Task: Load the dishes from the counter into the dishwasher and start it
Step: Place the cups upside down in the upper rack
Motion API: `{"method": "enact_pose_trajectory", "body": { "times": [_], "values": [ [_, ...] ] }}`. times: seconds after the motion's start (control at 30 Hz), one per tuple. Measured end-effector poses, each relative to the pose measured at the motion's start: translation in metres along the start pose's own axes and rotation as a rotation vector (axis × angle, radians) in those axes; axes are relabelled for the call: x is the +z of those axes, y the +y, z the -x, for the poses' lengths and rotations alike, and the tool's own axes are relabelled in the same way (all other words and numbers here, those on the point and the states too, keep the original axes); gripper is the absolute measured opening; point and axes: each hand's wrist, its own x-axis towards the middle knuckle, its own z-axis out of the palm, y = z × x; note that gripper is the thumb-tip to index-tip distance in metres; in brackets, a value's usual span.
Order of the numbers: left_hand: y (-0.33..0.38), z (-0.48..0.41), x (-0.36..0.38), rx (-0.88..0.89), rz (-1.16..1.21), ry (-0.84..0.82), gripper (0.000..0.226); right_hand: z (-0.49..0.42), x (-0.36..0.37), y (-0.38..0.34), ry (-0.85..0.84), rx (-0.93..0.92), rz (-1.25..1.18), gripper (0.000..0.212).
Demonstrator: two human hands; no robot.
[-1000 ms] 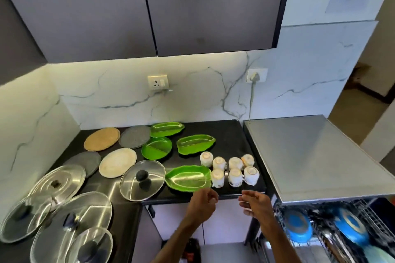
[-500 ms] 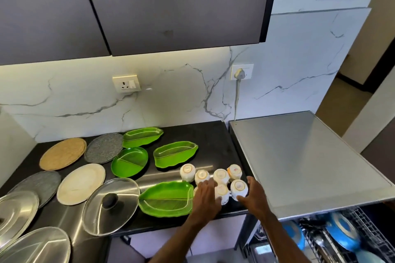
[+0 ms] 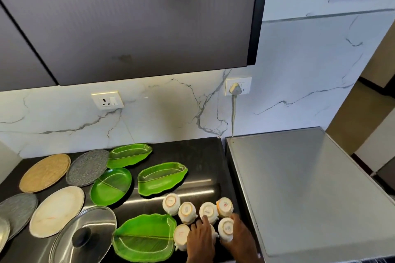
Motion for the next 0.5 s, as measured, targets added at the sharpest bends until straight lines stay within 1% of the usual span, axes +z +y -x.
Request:
{"method": "enact_pose_trajectory", "body": {
  "times": [0.03, 0.1, 0.23, 0.3, 0.37, 0.5],
  "values": [
    [0.001, 0.001, -0.006, -0.034, 0.051, 0.001, 0.092, 0.000, -0.003, -0.002, 0.000, 0.009, -0.002, 0.090],
    [0.001, 0.002, -0.013, -0.069, 0.084, 0.068, 0.086, 0.000, -0.006, -0.003, 0.002, 0.021, 0.002, 0.088],
    [-0.005, 0.008, -0.029, -0.055, 0.124, 0.046, 0.085, 0.005, -0.008, -0.004, 0.042, 0.026, -0.027, 0.078],
    [-0.007, 0.015, -0.026, -0.019, 0.133, 0.071, 0.078, 0.010, -0.008, -0.005, 0.079, 0.011, -0.050, 0.076],
    [-0.009, 0.026, -0.030, -0.016, 0.173, 0.054, 0.071, 0.014, -0.008, -0.007, 0.111, -0.006, -0.055, 0.076],
    [-0.019, 0.039, -0.032, 0.011, 0.265, 0.183, 0.059, 0.028, -0.010, -0.013, 0.171, -0.034, -0.109, 0.073]
  ]
}}
